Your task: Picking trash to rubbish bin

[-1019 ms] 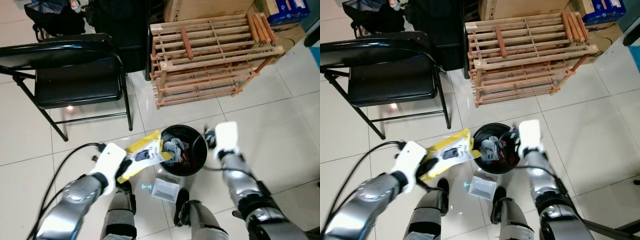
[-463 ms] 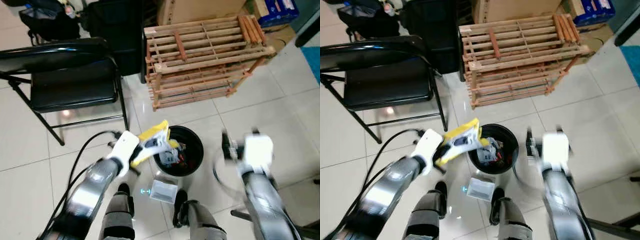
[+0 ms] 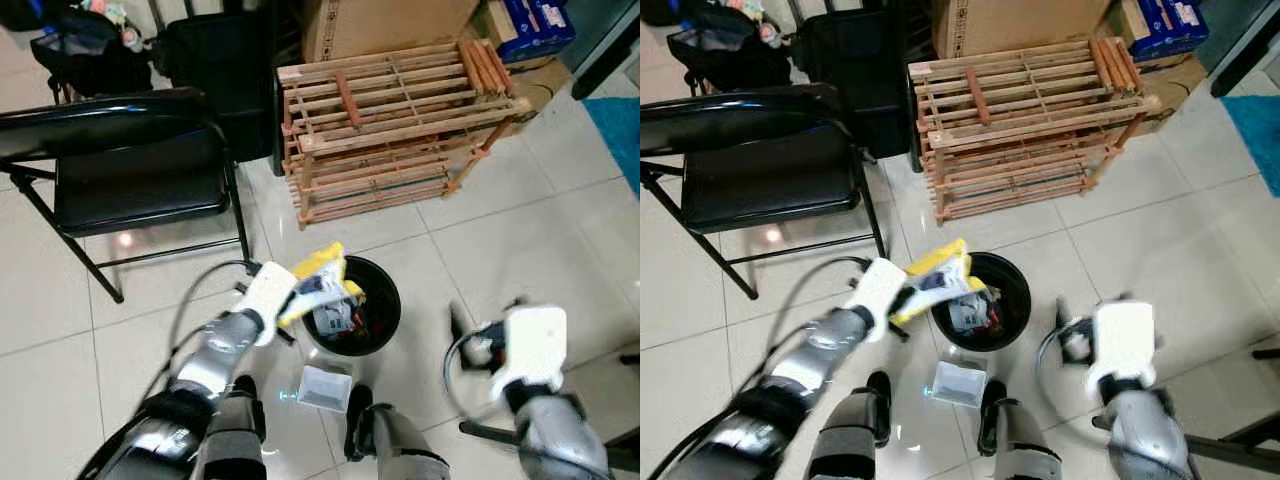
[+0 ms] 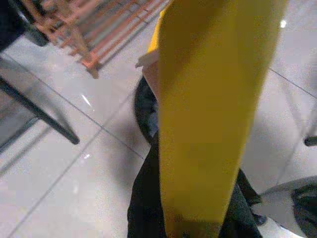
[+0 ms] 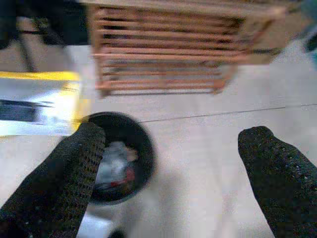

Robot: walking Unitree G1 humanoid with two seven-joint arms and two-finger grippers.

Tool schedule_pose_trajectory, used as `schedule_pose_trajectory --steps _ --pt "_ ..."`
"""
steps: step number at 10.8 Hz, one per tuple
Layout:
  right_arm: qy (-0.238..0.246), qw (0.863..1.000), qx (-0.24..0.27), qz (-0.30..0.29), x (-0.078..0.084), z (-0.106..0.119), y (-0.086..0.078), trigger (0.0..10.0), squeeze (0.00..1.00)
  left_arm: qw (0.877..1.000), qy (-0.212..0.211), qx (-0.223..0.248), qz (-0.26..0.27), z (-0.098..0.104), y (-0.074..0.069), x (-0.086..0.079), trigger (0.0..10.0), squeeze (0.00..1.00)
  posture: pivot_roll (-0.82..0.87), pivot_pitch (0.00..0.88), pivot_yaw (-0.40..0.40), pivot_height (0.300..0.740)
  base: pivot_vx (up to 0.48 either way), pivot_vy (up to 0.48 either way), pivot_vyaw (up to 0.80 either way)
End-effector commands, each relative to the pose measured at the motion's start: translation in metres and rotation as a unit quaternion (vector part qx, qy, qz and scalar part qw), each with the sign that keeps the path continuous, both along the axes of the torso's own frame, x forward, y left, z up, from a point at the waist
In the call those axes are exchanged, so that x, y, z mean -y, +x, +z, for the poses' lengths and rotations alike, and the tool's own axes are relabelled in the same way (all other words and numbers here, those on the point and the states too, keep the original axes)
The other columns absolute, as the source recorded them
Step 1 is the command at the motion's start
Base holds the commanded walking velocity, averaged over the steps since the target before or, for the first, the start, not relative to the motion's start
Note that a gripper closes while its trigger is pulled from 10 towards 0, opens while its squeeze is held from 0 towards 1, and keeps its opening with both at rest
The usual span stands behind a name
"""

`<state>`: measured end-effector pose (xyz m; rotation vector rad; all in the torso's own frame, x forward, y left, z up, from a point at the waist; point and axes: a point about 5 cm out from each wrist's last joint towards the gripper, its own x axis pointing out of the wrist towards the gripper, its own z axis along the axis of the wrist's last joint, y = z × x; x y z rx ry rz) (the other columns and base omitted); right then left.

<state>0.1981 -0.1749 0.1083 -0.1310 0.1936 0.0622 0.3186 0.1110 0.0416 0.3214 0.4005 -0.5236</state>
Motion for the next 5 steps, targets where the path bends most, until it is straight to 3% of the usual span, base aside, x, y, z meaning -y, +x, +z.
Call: schedule_pose_trajectory --steps 1,4,5 --pt "0.005 1.000 -0.017 0.004 -0.001 -0.001 -0.005 10.0 0.00 1.000 0.008 -0.012 -0.008 -0.009 -0.006 0.004 10.0 0.00 0.09 0.315 -0.067 0.740 0.000 0.000 0.00" --pt "0.012 0.996 -0.079 0.031 -0.013 -0.009 -0.020 10.0 0.00 0.999 0.038 -0.028 -0.024 -0.024 -0.010 0.019 10.0 0.00 0.04 0.323 -0.067 0.740 0.000 0.000 0.00" --pt "0.012 0.994 -0.104 0.042 -0.017 -0.014 -0.023 10.0 0.00 0.998 0.056 -0.034 -0.018 -0.028 -0.012 0.018 10.0 0.00 0.04 0.325 -0.066 0.740 0.000 0.000 0.00"
